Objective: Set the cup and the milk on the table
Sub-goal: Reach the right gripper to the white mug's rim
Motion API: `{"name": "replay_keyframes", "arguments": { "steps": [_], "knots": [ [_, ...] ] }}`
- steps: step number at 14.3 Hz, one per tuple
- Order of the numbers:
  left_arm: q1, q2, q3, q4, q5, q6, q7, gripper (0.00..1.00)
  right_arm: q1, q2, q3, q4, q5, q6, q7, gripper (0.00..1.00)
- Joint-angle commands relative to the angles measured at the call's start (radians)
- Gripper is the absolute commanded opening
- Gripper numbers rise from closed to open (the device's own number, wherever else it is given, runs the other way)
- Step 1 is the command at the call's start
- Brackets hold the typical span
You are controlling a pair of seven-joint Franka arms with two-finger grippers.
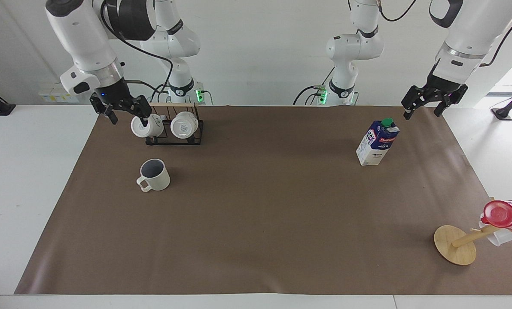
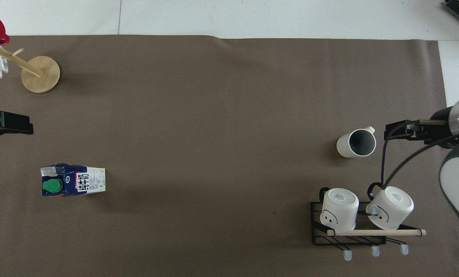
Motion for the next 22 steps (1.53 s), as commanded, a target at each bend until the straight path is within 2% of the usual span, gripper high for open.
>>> {"name": "replay_keyframes", "arguments": {
  "steps": [1, 4, 8, 13, 19, 22],
  "knots": [
    [0.014, -0.003, -0.006, 0.015, -0.011, -0.02, 0.006, 1.0, 0.012, 0.058, 0.005, -0.055, 0.001, 0.086, 0.059, 1.0],
    [0.014, -0.003, -0.006, 0.013, -0.011, -0.022, 0.006, 1.0, 0.037, 0.115, 0.005, -0.133, 0.002, 0.253, 0.097, 1.0],
    [0.014, -0.003, -0.006, 0.013, -0.011, -0.02, 0.006, 1.0, 0.044, 0.161, 0.005, -0.218, 0.002, 0.39, 0.109, 1.0],
    [0.014, -0.003, -0.006, 0.013, -0.011, -0.02, 0.006, 1.0, 0.041, 0.185, 0.005, -0.269, 0.004, 0.436, 0.111, 1.0],
    [0.014, -0.003, -0.005, 0.013, -0.011, -0.02, 0.006, 1.0, 0.043, 0.235, 0.005, -0.267, 0.002, 0.526, 0.157, 1.0],
    [0.014, -0.003, -0.006, 0.013, -0.011, -0.02, 0.006, 1.0, 0.041, 0.236, 0.003, -0.267, 0.004, 0.531, 0.159, 1.0]
  ]
}}
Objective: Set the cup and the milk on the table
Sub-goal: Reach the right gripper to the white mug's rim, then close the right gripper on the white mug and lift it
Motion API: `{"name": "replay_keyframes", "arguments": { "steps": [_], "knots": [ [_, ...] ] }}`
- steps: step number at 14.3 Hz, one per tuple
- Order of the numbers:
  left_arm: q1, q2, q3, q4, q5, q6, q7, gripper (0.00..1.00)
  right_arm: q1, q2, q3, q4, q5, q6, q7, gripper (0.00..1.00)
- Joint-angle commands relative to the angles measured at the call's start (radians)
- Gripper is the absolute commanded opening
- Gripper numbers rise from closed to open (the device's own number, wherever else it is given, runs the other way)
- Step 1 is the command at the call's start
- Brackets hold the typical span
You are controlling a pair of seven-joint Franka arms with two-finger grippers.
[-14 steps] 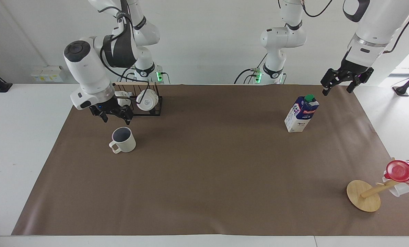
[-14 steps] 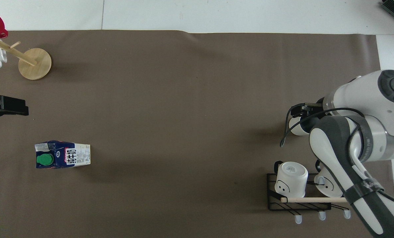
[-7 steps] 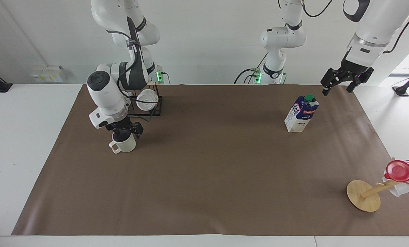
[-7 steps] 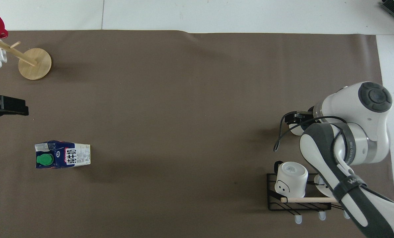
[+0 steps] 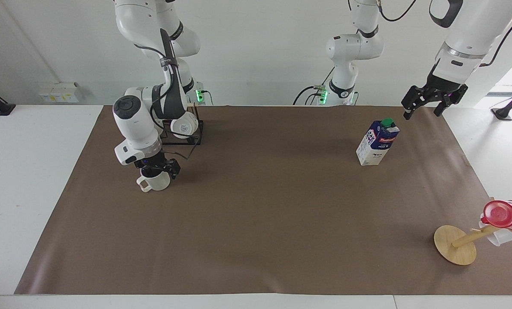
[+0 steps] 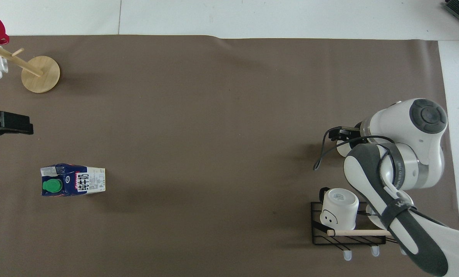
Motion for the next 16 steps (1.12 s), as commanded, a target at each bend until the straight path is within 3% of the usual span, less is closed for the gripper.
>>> {"name": "replay_keyframes", "arguments": {
  "steps": [1, 6, 9, 10, 16],
  "knots": [
    [0.014, -0.003, -0.006, 0.013, -0.011, -0.02, 0.006, 1.0, -0.008, -0.002, 0.004, -0.007, 0.002, 0.026, 0.022, 0.99],
    [0.014, -0.003, -0.006, 0.013, -0.011, -0.02, 0.006, 1.0, -0.013, 0.001, 0.004, -0.004, 0.003, 0.057, 0.028, 0.5],
    [0.014, -0.003, -0.006, 0.013, -0.011, -0.02, 0.006, 1.0, -0.013, 0.001, 0.006, -0.004, 0.002, 0.055, 0.031, 0.06],
    [0.014, -0.003, -0.006, 0.013, -0.011, -0.02, 0.006, 1.0, -0.013, 0.001, 0.004, -0.003, 0.002, 0.055, 0.032, 0.0],
    [0.014, -0.003, -0.006, 0.013, -0.011, -0.02, 0.006, 1.0, -0.007, 0.001, 0.006, 0.025, 0.003, 0.054, 0.087, 0.0]
  ]
}}
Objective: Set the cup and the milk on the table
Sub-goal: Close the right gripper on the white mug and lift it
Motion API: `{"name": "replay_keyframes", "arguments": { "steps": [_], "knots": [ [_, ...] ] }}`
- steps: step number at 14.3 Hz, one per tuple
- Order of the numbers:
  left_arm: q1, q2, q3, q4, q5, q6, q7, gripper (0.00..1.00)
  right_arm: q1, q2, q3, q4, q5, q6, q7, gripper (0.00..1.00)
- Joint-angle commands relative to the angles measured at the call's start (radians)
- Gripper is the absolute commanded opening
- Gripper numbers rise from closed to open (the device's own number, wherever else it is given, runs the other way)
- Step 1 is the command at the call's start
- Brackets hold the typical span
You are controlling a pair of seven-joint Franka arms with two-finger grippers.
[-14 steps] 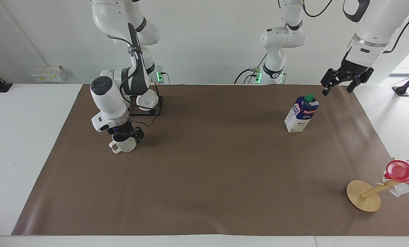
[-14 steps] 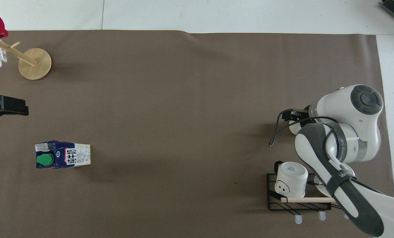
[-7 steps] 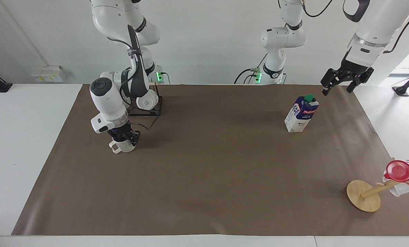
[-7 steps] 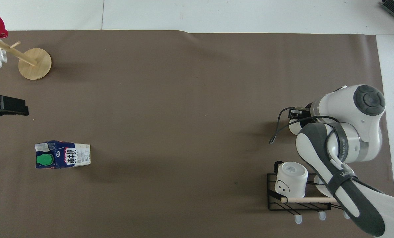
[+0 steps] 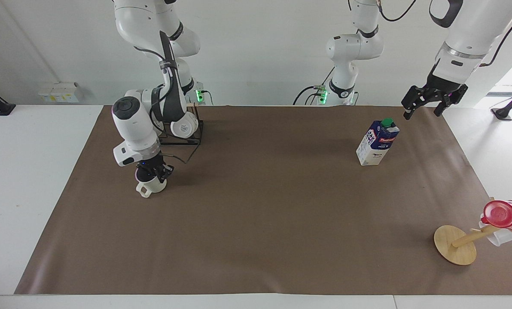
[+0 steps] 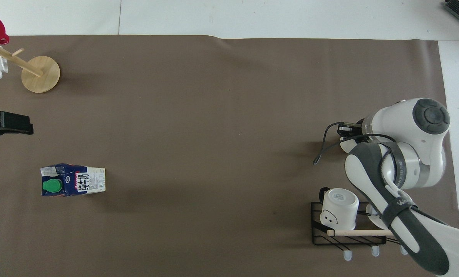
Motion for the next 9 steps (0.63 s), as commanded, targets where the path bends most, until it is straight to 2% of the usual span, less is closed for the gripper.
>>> {"name": "replay_keyframes", "arguments": {
  "steps": [1, 5, 9],
  "knots": [
    [0.014, -0.003, -0.006, 0.015, -0.011, -0.02, 0.006, 1.0, 0.0, 0.0, 0.006, 0.034, 0.002, 0.014, 0.059, 0.0],
    [0.013, -0.003, -0.006, 0.013, -0.011, -0.022, 0.006, 1.0, 0.045, -0.005, 0.006, 0.107, -0.002, -0.049, 0.165, 0.0],
    [0.014, -0.003, -0.006, 0.015, -0.011, -0.02, 0.006, 1.0, 0.144, 0.009, 0.003, 0.224, -0.028, -0.165, 0.347, 0.0]
  ]
}}
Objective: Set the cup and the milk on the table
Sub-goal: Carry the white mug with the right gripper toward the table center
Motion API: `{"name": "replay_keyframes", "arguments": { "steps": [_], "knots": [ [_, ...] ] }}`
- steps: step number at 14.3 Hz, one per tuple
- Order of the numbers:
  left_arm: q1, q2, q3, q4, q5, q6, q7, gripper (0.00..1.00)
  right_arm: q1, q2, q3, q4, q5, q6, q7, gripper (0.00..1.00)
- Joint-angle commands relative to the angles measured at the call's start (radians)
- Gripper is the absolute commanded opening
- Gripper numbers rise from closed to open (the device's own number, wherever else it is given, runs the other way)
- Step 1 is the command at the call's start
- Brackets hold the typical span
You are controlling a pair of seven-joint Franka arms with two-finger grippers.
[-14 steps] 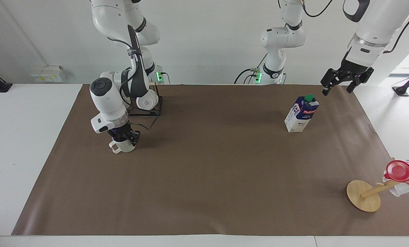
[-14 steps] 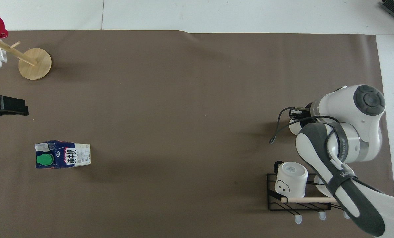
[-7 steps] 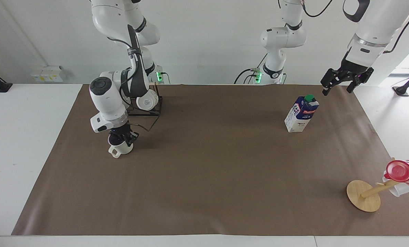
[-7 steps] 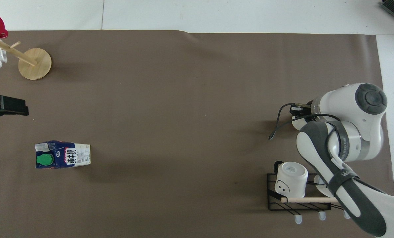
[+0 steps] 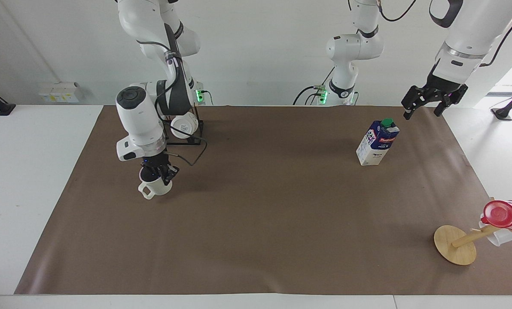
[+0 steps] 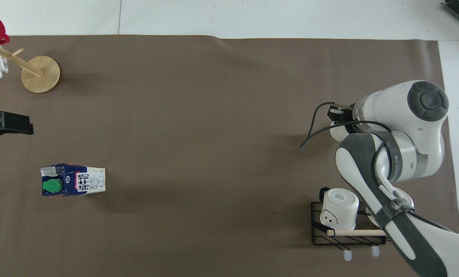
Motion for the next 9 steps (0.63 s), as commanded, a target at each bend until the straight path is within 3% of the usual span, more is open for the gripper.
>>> {"name": "replay_keyframes", "arguments": {
  "steps": [1, 9],
  "knots": [
    [0.014, -0.003, -0.006, 0.013, -0.011, -0.022, 0.006, 1.0, 0.075, 0.02, 0.002, 0.081, -0.055, -0.069, 0.15, 0.0],
    [0.014, -0.003, -0.006, 0.013, -0.011, -0.02, 0.006, 1.0, 0.257, 0.038, 0.003, 0.136, -0.066, -0.114, 0.478, 0.0]
  ]
}}
